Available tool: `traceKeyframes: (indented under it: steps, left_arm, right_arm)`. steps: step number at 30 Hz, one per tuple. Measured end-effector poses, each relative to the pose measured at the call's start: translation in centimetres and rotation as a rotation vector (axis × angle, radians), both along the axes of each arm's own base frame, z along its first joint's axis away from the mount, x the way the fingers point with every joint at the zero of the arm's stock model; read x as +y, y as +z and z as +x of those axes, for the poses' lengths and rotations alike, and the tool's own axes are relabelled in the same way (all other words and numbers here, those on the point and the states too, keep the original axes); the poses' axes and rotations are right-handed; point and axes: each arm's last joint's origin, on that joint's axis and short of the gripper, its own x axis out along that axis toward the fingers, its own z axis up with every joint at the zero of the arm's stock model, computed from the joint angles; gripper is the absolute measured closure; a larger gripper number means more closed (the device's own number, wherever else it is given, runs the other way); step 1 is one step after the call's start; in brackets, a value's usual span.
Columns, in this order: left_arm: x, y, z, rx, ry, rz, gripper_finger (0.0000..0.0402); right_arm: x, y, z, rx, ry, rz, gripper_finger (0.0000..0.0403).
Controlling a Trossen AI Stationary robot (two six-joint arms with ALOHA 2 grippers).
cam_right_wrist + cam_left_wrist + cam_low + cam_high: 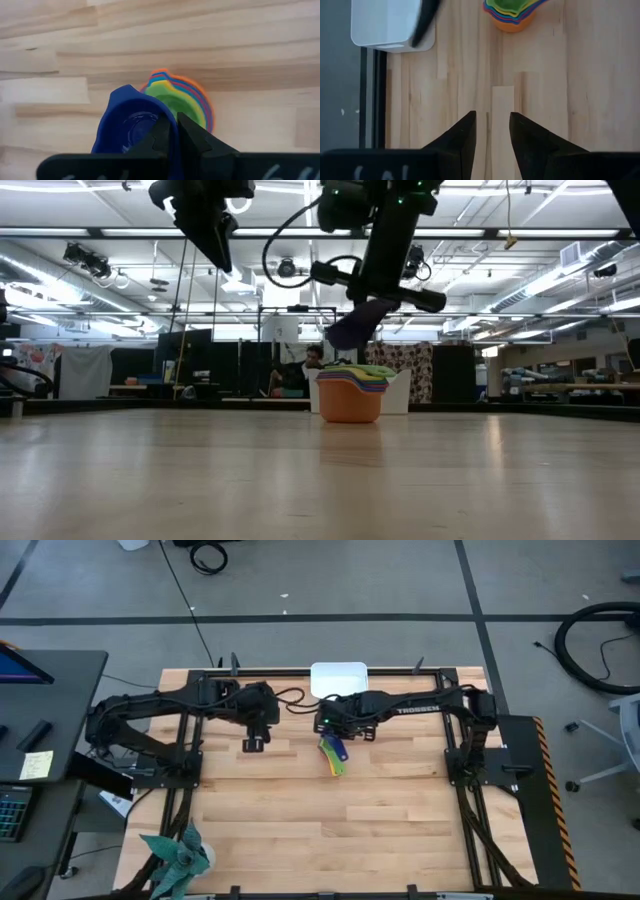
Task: Nest measuring cups in basket
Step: Stack the dark blue measuring cup on the green measuring cup
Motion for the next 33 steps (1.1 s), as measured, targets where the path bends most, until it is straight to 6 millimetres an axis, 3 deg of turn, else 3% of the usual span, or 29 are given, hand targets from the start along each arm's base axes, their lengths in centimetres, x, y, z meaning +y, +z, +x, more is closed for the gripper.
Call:
traceKeyframes:
  steps: [11, 18, 26, 33]
  left_arm:
    - [0.6, 0.1, 0.1, -0.013, -0.017, 0.018, 0.0278]
    - [0.6, 0.1, 0.1, -0.015, -0.018, 0.019, 0.0278]
    - [0.6, 0.1, 0.1, -0.016, -0.018, 0.02, 0.0278]
    - [0.6, 0.1, 0.1, -0.013, -0.018, 0.019, 0.0278]
  right_arm:
    - [0.0, -3.0, 0.8, 0.099, 0.038, 0.03, 0.0381]
    - [0.0, -3.4, 1.5, 0.068, 0.143, 0.035, 0.0381]
    - [-0.4, -3.3, 2.0, 0.006, 0.283, 0.059, 0.0291]
    - [-1.0, -2.9, 2.1, -0.023, 0.303, 0.148, 0.0286]
